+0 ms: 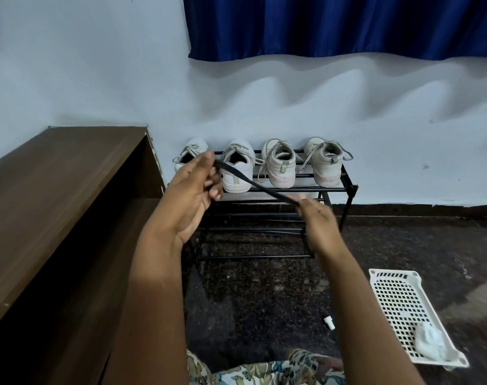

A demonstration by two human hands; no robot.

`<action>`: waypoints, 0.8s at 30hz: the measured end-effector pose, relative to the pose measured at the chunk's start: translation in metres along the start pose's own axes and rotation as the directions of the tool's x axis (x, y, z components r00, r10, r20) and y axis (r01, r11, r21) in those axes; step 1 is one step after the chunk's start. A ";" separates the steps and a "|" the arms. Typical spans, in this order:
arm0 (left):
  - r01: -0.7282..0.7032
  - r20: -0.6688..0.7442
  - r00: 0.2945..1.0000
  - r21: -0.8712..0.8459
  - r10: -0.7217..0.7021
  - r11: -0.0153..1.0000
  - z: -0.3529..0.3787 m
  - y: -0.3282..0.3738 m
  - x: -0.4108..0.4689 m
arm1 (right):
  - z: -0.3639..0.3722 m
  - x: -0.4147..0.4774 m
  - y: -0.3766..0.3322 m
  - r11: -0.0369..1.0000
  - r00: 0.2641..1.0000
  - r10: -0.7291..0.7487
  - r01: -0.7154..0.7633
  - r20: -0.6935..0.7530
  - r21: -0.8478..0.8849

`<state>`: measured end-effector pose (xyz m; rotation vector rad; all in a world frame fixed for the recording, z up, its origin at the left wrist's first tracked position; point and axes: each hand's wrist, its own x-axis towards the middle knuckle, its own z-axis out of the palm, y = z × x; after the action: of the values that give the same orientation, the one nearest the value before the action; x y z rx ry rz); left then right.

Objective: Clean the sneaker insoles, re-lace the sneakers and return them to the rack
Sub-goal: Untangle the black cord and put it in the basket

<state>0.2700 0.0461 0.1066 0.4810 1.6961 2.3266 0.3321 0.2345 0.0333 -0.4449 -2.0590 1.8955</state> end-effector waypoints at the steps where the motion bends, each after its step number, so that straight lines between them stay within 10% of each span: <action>1: -0.021 0.001 1.000 -0.064 0.021 0.998 0.004 0.004 0.001 | 0.007 -0.002 -0.001 0.999 0.998 0.013 -0.015 0.061 0.033; 10: -0.120 0.013 0.991 -0.357 0.133 0.926 0.022 0.024 0.007 | 0.049 -0.017 -0.001 0.917 0.785 -0.073 -0.190 0.615 0.352; 18: -0.170 -0.211 0.972 -0.346 0.100 0.923 -0.023 0.007 0.023 | 0.047 -0.023 -0.007 0.783 0.727 -0.012 -0.421 0.687 0.459; 24: 0.432 -0.306 0.878 0.169 -0.369 0.886 -0.034 -0.046 0.020 | 0.049 -0.020 -0.009 0.542 0.740 0.086 -0.596 0.667 0.592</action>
<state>0.2383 0.0378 0.0562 -0.1579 1.9748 1.9636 0.3288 0.1807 0.0383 -0.0519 -1.1243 3.2640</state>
